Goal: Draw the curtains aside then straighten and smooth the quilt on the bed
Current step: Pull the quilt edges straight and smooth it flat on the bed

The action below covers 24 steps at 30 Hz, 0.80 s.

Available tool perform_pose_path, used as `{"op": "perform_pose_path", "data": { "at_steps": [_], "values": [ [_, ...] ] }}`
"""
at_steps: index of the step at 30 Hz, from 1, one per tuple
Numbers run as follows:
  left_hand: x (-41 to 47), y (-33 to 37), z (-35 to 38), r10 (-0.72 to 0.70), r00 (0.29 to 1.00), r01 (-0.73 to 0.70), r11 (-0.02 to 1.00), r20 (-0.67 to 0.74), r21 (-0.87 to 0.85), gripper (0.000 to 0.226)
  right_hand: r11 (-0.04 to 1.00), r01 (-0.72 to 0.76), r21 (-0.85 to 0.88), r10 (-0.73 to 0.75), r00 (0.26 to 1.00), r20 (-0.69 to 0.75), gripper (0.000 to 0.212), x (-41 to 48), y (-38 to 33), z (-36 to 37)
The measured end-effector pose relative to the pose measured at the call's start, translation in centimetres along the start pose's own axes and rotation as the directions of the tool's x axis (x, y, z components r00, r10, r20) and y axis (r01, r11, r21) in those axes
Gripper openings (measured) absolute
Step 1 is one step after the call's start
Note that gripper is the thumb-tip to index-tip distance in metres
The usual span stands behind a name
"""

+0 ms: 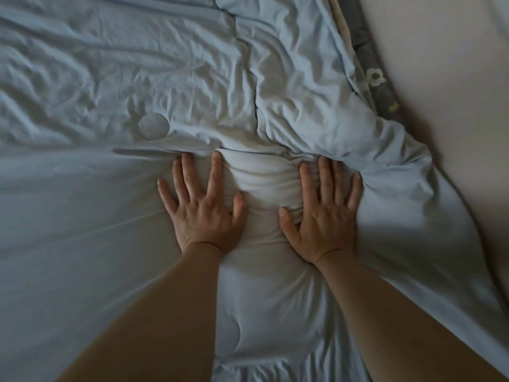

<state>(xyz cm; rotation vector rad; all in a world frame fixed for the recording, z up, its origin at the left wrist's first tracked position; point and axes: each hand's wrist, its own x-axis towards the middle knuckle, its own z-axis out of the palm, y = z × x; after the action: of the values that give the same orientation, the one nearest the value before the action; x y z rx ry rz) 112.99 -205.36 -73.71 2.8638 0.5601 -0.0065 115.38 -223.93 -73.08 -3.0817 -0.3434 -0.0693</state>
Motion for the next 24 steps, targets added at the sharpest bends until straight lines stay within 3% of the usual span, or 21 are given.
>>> {"op": "perform_pose_path", "data": {
  "at_steps": [7, 11, 13, 15, 17, 19, 21, 24],
  "values": [
    [-0.1, 0.0, 0.0, 0.005, 1.000, -0.005, 1.000, -0.017, 0.005, 0.079, 0.997, 0.013, 0.081, -0.011, 1.000, -0.028, 0.079, -0.1, 0.2, -0.2],
    [-0.1, -0.3, 0.1, 0.004, 1.000, -0.004, 1.000, -0.029, 0.000, 0.078, 0.959, 0.021, 0.284, 0.073, 0.945, -0.318, 0.068, 2.6, -0.5, -2.7],
    [-0.1, -0.3, 0.1, 0.004, 0.999, -0.004, 1.000, -0.035, 0.001, 0.077, 0.946, -0.091, 0.311, 0.211, 0.900, -0.381, 0.069, 6.1, -0.9, -4.7],
    [-0.1, -0.3, 0.2, 0.004, 0.999, -0.004, 1.000, -0.034, 0.002, 0.077, 0.945, -0.250, 0.211, 0.309, 0.894, -0.325, 0.066, 9.2, -1.0, -6.5],
    [-0.1, -0.3, 0.1, 0.000, 1.000, 0.000, 1.000, -0.031, -0.002, 0.077, 0.951, -0.287, 0.112, 0.304, 0.936, -0.177, 0.049, 11.3, -0.6, -8.0],
    [-0.1, -0.3, 0.2, -0.001, 1.000, 0.001, 1.000, -0.030, -0.002, 0.077, 0.955, -0.248, 0.163, 0.248, 0.968, 0.019, 0.044, 12.5, 0.0, -8.7],
    [0.0, -0.3, 0.1, -0.003, 1.000, 0.003, 1.000, -0.027, -0.003, 0.077, 0.953, -0.208, 0.219, 0.187, 0.976, 0.113, 0.042, 13.4, 0.8, -8.6],
    [0.0, -0.3, 0.1, -0.008, 1.000, 0.008, 1.000, -0.026, -0.002, 0.077, 0.927, -0.267, 0.262, 0.195, 0.943, 0.269, 0.044, 14.7, 1.8, -8.4]
  ]
}}
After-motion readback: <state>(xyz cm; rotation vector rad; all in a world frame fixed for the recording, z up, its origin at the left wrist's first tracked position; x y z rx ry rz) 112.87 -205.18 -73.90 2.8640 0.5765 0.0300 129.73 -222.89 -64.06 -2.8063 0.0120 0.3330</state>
